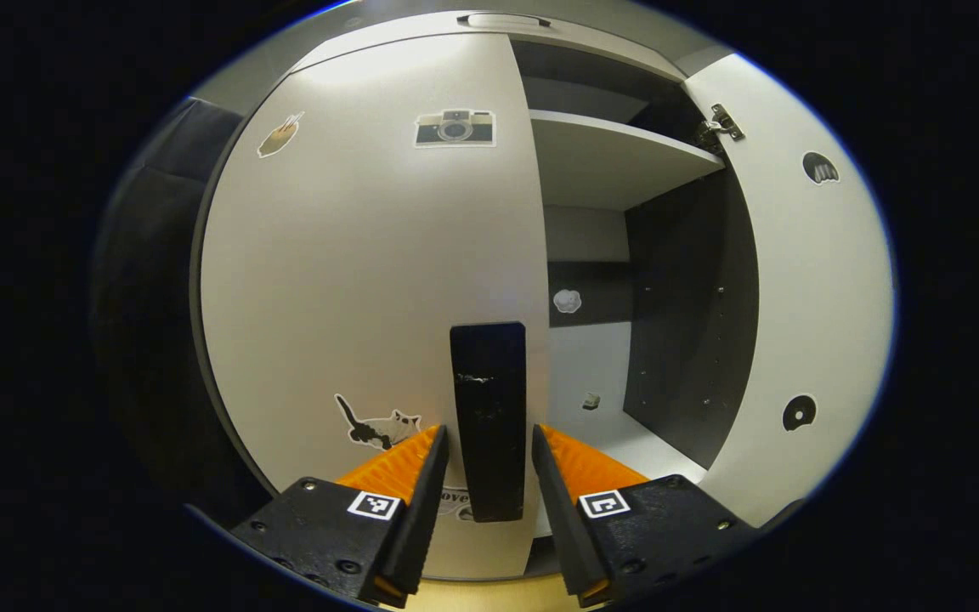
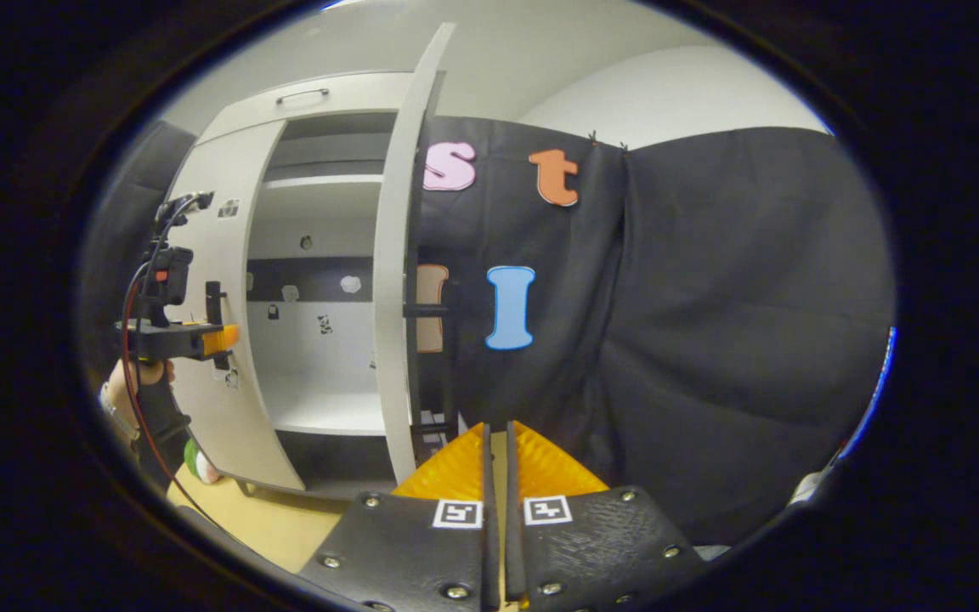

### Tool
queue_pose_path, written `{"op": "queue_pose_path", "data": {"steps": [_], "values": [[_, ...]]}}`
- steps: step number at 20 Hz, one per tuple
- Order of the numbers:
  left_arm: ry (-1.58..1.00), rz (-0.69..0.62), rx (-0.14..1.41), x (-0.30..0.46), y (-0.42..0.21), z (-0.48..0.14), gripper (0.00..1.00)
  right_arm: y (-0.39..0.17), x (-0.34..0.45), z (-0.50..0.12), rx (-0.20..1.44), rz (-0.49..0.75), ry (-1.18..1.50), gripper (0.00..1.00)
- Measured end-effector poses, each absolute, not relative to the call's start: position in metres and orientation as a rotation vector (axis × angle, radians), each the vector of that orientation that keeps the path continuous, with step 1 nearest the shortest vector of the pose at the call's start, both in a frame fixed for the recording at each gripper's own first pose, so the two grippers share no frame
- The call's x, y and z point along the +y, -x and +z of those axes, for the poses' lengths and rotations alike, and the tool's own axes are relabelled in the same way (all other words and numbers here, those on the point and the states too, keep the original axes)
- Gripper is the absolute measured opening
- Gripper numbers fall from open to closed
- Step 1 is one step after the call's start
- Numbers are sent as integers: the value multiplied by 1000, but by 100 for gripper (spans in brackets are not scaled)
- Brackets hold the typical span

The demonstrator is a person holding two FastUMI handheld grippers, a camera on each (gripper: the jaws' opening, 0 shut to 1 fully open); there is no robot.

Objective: Open the right door of the double-door shoe cabinet with the right hand, and open the left door with the left hand.

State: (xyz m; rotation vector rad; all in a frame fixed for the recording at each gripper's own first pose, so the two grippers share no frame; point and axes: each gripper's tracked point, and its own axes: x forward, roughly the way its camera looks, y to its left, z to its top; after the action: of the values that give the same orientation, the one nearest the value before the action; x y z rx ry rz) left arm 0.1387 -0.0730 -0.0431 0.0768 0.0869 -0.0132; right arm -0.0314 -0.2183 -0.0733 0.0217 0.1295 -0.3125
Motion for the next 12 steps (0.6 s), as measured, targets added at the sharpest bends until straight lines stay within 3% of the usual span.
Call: {"op": "queue_pose_path", "data": {"steps": [1, 4, 12], "values": [[-82, -14, 80, -73, -141, -42, 59, 37, -222, -77, 138, -326, -31, 4], [-72, -22, 75, -77, -140, -43, 36, 47, -225, -85, 154, -350, -43, 4], [-88, -57, 89, -76, -136, -44, 24, 62, -228, -95, 186, -362, -51, 4]]}}
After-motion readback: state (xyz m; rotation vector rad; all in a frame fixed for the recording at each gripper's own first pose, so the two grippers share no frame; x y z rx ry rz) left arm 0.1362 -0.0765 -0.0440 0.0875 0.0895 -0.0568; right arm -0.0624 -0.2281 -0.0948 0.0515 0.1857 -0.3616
